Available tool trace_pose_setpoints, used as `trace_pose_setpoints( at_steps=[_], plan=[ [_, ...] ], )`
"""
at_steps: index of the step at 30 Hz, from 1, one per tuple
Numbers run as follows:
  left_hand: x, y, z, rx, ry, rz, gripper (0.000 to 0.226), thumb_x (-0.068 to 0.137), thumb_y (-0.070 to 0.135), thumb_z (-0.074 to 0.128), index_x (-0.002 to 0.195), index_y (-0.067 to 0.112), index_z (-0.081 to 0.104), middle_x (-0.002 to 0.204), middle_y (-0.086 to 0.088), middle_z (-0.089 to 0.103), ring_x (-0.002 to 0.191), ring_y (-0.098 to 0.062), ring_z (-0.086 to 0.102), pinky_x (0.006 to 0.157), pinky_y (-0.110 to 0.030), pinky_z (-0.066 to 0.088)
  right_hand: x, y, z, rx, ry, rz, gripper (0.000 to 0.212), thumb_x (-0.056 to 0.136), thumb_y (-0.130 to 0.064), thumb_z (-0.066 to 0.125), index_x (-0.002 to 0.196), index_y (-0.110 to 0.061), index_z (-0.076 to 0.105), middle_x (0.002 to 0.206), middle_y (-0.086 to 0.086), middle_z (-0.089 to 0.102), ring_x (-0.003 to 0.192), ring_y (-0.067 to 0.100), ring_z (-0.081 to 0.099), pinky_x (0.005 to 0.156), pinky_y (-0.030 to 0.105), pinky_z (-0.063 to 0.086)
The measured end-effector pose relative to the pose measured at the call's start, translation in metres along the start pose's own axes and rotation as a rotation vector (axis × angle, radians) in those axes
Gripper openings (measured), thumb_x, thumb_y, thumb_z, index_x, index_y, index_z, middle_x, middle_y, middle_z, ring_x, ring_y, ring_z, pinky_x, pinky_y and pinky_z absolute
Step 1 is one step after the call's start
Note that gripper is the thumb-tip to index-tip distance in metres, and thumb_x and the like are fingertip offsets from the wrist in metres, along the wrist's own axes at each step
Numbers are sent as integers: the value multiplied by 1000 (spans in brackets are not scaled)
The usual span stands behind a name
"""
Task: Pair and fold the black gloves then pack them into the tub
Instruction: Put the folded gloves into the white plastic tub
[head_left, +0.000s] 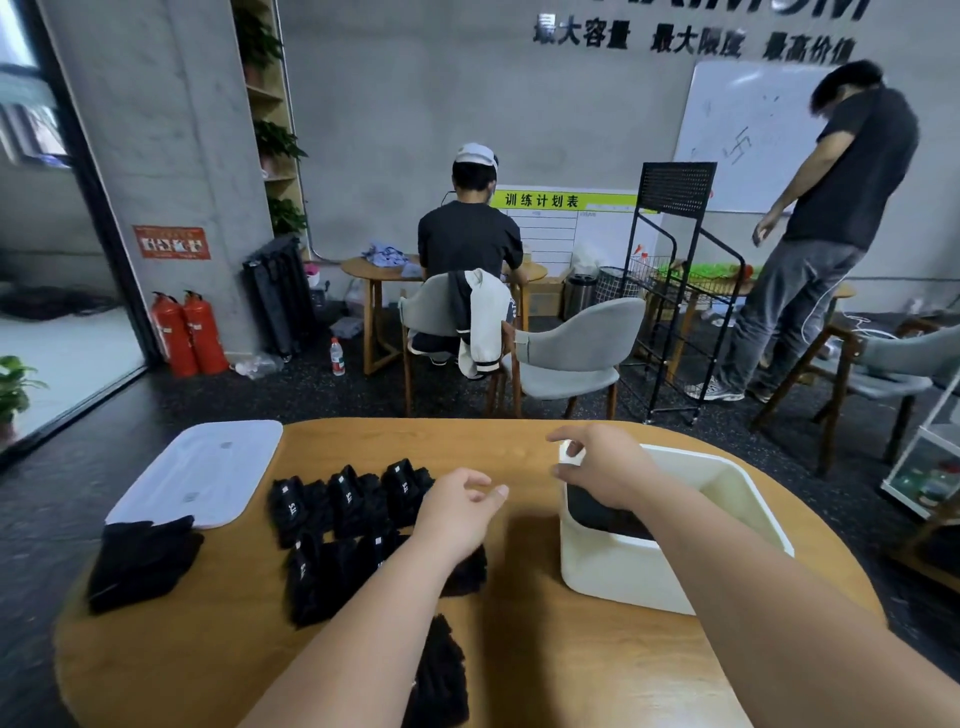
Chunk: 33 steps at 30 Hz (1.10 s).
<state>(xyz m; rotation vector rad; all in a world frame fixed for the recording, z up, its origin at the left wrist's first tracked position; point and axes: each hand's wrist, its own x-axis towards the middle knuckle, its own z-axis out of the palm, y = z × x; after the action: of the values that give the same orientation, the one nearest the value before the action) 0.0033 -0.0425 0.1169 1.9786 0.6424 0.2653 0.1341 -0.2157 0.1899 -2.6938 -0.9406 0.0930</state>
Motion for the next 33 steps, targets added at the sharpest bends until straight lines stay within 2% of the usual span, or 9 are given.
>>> trace_pose_setpoints(
  at_steps=[3,5,12,14,19,22,25,28,33],
  plan=[
    [-4,-20,-23,-44,41,-32,29,99,52,69,120,34,63,114,7,70,102,-15,69,95,-42,59,2,-28,5,57,37,-71,47,96,-45,73,141,-40,61,113,-8,64,92,15,65,83,33,56],
    [-8,-32,-36,-52,73,-40,27,98,52,70,118,35,64,114,9,70,101,-14,70,96,-42,59,3,-47,12,70,14,-113,46,97,-43,73,141,-39,61,113,-9,63,94,14,65,83,31,56],
    [-33,-89,-93,-52,184,-96,28,98,48,71,120,32,66,109,11,72,94,-11,73,89,-35,59,-1,-119,57,103,-108,-259,49,99,-43,70,146,-41,55,120,-11,61,105,14,64,91,35,58],
    [-42,-106,-111,-47,215,-118,28,98,48,71,120,33,65,110,11,73,97,-11,72,90,-34,59,-1,-138,74,95,-127,-292,50,99,-45,69,147,-40,55,120,-10,61,105,14,64,91,36,58],
    [-64,-148,-148,-17,287,-169,26,97,48,71,119,34,64,110,10,75,97,-9,72,84,-31,59,-2,-178,109,103,-189,-369,52,97,-47,71,147,-42,55,120,-11,60,104,13,63,90,34,58],
    [-76,-170,-164,4,346,-205,26,98,47,70,120,33,65,112,10,74,96,-9,71,86,-32,59,-7,-199,127,112,-201,-405,52,97,-47,71,146,-43,55,118,-12,59,102,12,63,90,32,56],
    [-89,-191,-177,27,392,-248,28,101,46,68,124,31,65,115,9,70,97,-9,67,79,-25,54,-12,-217,146,127,-216,-440,52,97,-48,71,147,-43,55,119,-13,58,104,11,62,92,30,55],
    [-97,-211,-186,47,440,-286,27,101,45,68,124,32,64,114,11,69,100,-10,68,89,-32,58,-17,-236,165,142,-224,-472,50,98,-47,70,145,-43,55,120,-12,56,105,11,61,93,31,55],
    [-102,-242,-206,161,525,-331,32,101,43,68,130,31,63,124,10,65,107,-8,63,97,-30,54,-21,-265,197,186,-254,-527,49,100,-46,66,147,-41,54,128,-14,53,112,10,59,99,34,54]
  ],
)
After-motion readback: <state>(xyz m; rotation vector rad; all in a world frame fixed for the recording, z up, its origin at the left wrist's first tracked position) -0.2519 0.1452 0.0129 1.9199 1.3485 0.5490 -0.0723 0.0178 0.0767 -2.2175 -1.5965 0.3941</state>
